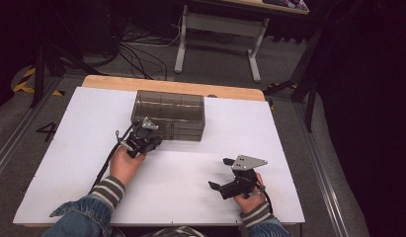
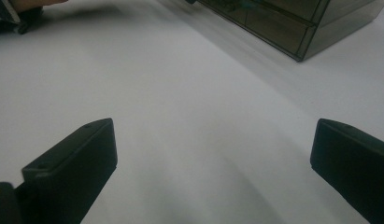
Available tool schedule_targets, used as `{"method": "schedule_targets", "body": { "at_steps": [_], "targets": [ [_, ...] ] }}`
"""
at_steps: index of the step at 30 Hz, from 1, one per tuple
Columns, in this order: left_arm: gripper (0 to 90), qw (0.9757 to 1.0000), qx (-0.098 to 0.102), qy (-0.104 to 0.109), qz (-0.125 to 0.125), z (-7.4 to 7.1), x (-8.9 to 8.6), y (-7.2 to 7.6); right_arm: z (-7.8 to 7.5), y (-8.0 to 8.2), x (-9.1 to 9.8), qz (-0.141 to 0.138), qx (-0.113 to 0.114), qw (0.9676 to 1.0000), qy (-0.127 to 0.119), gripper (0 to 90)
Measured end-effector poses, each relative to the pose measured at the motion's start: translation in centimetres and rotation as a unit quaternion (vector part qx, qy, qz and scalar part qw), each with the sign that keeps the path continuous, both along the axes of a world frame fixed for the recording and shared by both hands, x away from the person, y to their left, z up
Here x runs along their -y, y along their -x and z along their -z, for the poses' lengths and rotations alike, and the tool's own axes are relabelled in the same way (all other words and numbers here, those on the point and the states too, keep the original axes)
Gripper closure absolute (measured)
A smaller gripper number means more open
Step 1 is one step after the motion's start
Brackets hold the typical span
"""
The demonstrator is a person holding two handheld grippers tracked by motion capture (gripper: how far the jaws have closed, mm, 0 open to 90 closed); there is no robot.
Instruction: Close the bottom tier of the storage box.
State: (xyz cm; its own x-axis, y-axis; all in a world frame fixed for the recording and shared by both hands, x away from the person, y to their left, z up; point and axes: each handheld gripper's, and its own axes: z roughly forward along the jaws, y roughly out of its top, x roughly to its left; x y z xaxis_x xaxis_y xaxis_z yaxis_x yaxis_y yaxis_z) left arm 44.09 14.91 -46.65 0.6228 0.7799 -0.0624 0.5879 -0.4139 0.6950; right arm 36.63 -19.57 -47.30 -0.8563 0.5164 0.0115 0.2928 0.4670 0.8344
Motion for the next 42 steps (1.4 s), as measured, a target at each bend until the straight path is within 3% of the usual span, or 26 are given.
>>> {"method": "schedule_targets", "body": {
  "at_steps": [13, 19, 24, 28, 33, 42],
  "targets": [
    [79.6, 0.9998, 0.005, 0.01, 0.013, -1.4, -0.4, 1.2, 0.0, 0.0, 0.0, 0.0, 0.001, 1.0, 0.001, 1.2],
    [72.9, 0.9994, 0.006, 0.018, 0.03, -2.2, -0.6, 2.0, 0.0, 0.1, 0.0, 0.001, 0.002, 1.0, 0.0, 1.2],
    [63.4, 0.9984, 0.009, 0.032, 0.046, -3.2, -1.2, 2.8, -0.1, 0.1, 0.1, 0.001, 0.001, 1.0, -0.001, 1.2],
    [52.2, 0.9981, 0.022, 0.029, 0.05, -3.9, -1.5, 3.7, -0.1, 0.1, 0.1, 0.001, 0.002, 1.0, -0.002, 1.1],
    [44.7, 0.9972, 0.036, 0.027, 0.059, -4.5, -2.2, 5.0, -0.1, 0.1, 0.1, 0.001, 0.002, 1.0, -0.003, 1.1],
    [26.2, 0.9949, 0.053, 0.058, 0.062, -4.4, -4.4, 7.1, -0.1, 0.2, 0.2, 0.001, 0.005, 1.0, -0.006, 1.1]
  ]
}}
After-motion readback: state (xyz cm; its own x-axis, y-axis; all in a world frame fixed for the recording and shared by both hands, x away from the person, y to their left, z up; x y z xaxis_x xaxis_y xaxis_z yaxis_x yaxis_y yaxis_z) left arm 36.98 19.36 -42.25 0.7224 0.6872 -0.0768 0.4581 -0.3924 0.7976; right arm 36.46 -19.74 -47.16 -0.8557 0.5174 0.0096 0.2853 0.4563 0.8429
